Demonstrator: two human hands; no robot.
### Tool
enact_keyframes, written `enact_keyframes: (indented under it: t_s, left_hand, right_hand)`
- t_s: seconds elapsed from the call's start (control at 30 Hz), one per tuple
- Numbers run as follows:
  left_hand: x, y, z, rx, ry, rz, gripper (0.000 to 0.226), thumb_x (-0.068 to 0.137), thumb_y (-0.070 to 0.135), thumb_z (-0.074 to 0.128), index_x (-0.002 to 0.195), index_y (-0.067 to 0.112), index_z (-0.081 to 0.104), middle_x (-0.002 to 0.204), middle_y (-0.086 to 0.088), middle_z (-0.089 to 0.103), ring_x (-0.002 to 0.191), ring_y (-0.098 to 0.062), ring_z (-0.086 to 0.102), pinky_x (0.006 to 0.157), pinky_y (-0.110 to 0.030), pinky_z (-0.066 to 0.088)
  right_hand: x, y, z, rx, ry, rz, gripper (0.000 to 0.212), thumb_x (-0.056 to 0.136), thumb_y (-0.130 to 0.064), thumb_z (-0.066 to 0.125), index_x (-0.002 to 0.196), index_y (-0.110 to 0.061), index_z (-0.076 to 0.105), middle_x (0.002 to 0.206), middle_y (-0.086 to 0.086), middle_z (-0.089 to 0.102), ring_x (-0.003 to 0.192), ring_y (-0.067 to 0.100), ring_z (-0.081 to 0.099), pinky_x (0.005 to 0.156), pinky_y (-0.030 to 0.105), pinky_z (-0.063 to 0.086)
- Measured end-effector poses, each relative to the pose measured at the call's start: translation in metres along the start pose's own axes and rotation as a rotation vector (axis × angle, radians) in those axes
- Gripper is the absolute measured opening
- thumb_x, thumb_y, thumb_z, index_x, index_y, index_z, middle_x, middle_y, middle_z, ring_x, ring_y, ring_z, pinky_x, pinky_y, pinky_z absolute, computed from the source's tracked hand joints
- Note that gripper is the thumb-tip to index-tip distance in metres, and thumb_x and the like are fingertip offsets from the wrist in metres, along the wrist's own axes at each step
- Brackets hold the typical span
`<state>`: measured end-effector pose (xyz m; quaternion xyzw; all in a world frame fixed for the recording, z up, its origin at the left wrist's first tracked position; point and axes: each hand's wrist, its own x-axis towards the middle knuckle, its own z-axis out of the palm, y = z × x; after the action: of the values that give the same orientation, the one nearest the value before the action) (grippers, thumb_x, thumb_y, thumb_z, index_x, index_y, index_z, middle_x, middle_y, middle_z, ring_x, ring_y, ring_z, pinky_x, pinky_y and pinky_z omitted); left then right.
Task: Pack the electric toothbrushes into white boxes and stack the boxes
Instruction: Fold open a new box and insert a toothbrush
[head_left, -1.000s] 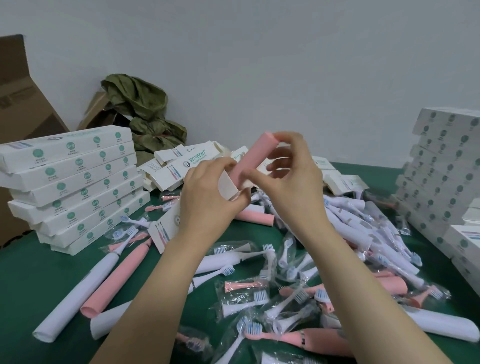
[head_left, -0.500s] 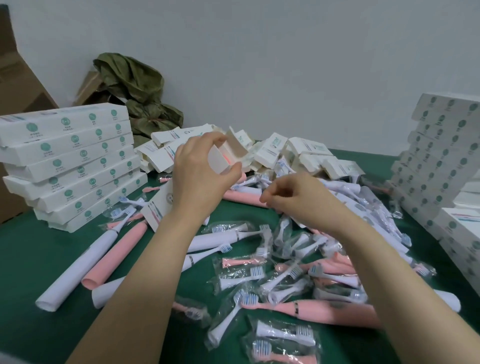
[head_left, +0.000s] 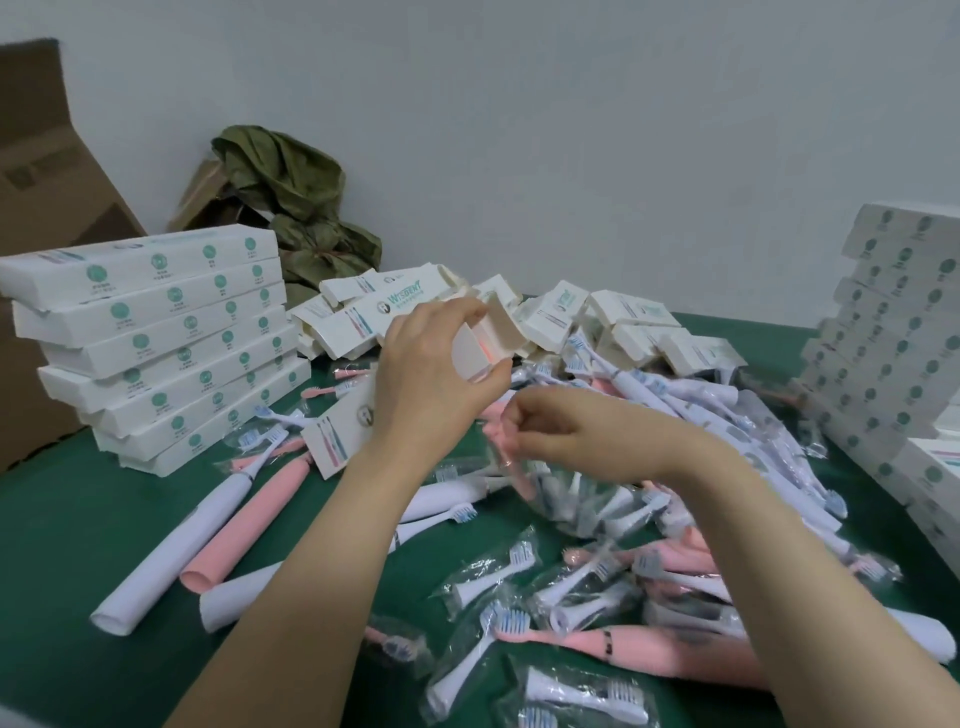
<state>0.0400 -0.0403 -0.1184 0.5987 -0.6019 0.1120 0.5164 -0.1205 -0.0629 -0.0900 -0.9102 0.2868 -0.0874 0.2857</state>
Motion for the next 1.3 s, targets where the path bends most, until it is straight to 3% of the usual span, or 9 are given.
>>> enact_keyframes:
  t_s: [0.13,0.33,0.5,0.7,0.87,0.97,1.03,1.13,1.3]
  left_hand:
    - [-0.002,0.000,0.004,0.019,-0.023,0.018,0.045,0.072,0.023,0.076,0.114,0.018,0.062,0.109,0.001,0.062,0.104,-0.022,0.050,0.084,-0.019,0.027]
    - [-0.009,0.005,0.012,0.049,-0.074,0.054,0.047,0.070,0.020,0.076,0.115,0.016,0.063,0.109,-0.002,0.062,0.103,-0.026,0.051,0.084,-0.016,0.025]
    - [-0.009,0.009,0.013,0.042,-0.050,0.076,0.038,0.069,0.019,0.075,0.105,0.014,0.062,0.100,0.001,0.060,0.095,-0.026,0.051,0.079,-0.019,0.028]
    - [-0.011,0.018,0.016,0.017,-0.115,0.103,0.053,0.065,0.019,0.080,0.112,0.012,0.059,0.104,0.002,0.062,0.097,-0.023,0.051,0.077,-0.016,0.026]
    - [-0.012,0.022,0.015,-0.016,-0.171,0.105,0.061,0.064,0.016,0.081,0.120,0.011,0.057,0.111,0.000,0.062,0.102,-0.022,0.051,0.080,-0.016,0.027]
    - [-0.011,0.022,0.015,-0.027,-0.149,0.080,0.062,0.066,0.018,0.081,0.122,0.010,0.056,0.113,-0.002,0.062,0.104,-0.020,0.050,0.082,-0.014,0.027]
    - [-0.011,0.022,0.013,-0.045,-0.102,0.056,0.062,0.066,0.020,0.082,0.122,0.010,0.057,0.112,-0.001,0.062,0.104,-0.015,0.047,0.083,-0.012,0.026]
    - [-0.011,0.021,0.012,-0.053,-0.080,0.037,0.064,0.066,0.021,0.081,0.124,0.012,0.056,0.115,0.000,0.061,0.107,-0.018,0.050,0.086,-0.013,0.027]
    - [-0.008,0.022,0.011,-0.080,-0.037,0.016,0.067,0.063,0.022,0.079,0.125,0.013,0.055,0.118,-0.002,0.061,0.110,-0.019,0.050,0.089,-0.014,0.028]
  right_hand:
    - [-0.020,0.009,-0.026,0.164,0.078,0.042,0.015,0.099,-0.018,0.045,0.088,-0.010,0.050,0.068,-0.002,0.063,0.069,0.020,0.059,0.075,0.050,0.049]
    - [-0.020,0.001,-0.030,0.633,0.399,0.002,0.014,0.097,-0.020,0.050,0.086,-0.011,0.050,0.055,-0.001,0.052,0.053,0.012,0.055,0.050,0.023,0.046]
    - [-0.002,-0.003,-0.013,0.305,0.610,0.079,0.023,0.083,-0.037,0.071,0.081,-0.014,0.066,0.055,-0.010,0.056,0.047,0.001,0.048,0.045,0.010,0.035]
    - [0.007,-0.014,-0.017,-0.197,0.736,0.158,0.014,0.089,-0.027,0.062,0.097,-0.023,0.074,0.080,-0.009,0.058,0.081,0.011,0.055,0.058,0.017,0.038]
    - [0.002,-0.017,-0.019,-0.007,0.484,0.090,0.018,0.085,-0.009,0.049,0.087,-0.007,0.067,0.068,-0.001,0.057,0.065,0.013,0.048,0.057,0.016,0.038]
    - [0.000,-0.013,-0.023,0.126,0.403,0.102,0.030,0.089,-0.007,0.047,0.113,-0.014,0.063,0.101,0.000,0.066,0.088,0.013,0.061,0.078,0.020,0.048]
    - [0.004,-0.008,-0.021,0.242,0.536,0.145,0.038,0.090,-0.007,0.050,0.127,-0.018,0.051,0.109,0.000,0.059,0.097,0.016,0.062,0.084,0.028,0.052]
    - [0.010,-0.004,-0.017,0.470,0.845,0.187,0.029,0.083,-0.014,0.067,0.107,-0.021,0.052,0.094,-0.001,0.062,0.089,0.021,0.066,0.084,0.044,0.054]
    - [0.019,-0.011,-0.001,0.303,0.982,-0.046,0.008,0.077,-0.013,0.074,0.081,-0.017,0.068,0.077,-0.007,0.069,0.070,0.003,0.061,0.067,0.015,0.046]
